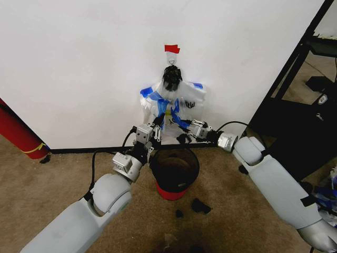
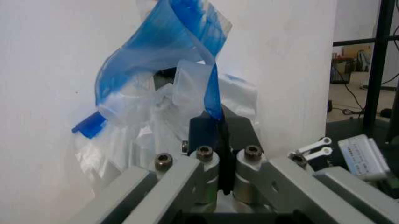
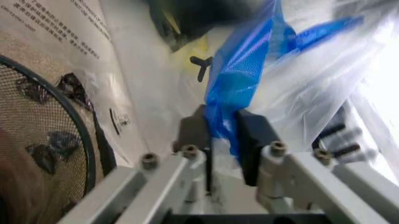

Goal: Pick up the garbage bag from the wall and place it over the trash bin.

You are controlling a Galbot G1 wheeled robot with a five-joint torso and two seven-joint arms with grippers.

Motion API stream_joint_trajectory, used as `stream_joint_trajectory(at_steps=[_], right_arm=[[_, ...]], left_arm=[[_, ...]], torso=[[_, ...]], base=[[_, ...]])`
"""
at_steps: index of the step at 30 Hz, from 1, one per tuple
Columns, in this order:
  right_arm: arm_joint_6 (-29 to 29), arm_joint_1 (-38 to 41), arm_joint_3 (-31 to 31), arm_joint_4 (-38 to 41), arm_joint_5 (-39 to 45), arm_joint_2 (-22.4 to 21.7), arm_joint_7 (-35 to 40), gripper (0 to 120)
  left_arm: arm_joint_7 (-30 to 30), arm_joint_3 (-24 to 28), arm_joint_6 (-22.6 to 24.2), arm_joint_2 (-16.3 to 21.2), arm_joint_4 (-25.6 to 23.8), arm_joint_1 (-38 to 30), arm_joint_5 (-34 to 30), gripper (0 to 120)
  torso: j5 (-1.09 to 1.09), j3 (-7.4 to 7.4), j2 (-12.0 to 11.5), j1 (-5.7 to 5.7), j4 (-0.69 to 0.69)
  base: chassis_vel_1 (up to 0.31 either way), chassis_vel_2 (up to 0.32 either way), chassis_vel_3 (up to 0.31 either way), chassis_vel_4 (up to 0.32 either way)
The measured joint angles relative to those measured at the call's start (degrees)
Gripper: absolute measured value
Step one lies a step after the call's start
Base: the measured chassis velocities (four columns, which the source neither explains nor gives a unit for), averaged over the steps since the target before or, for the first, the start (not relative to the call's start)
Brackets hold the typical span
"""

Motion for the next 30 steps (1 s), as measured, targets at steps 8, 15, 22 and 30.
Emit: stream_joint_trajectory(at_steps=[8,15,22,30], right_arm=[[1.9,-5.0,2.5,2.6,10.9,-2.6,3.3,0],[4.2,-15.2,4.4,10.2,25.3,-3.5,12.9,0],[9.9,-20.9,6.7,13.7,28.8,0.1,17.1,0],[17.4,-32.2,10.6,18.7,24.5,6.9,20.5,0]], left_arm=[[0.0,-1.1,0.0,0.1,-0.5,1.4,0.2,0],[0.0,-2.0,-0.5,-0.1,-1.1,3.7,1.2,0],[0.0,-4.2,-1.3,-1.7,-1.5,7.6,3.4,0],[-1.7,-8.0,-2.5,-6.4,-3.4,16.2,8.6,0]], torso=[[0.00,0.00,0.0,0.00,0.01],[0.00,0.00,0.0,-0.01,-0.02],[-0.01,-0.01,0.0,-0.01,0.01],[-0.01,-0.01,0.0,-0.01,0.01]], base=[[0.000,0.000,0.000,0.000],[0.000,0.000,0.000,0.000],[0.000,0.000,0.000,0.000],[0.000,0.000,0.000,0.000]])
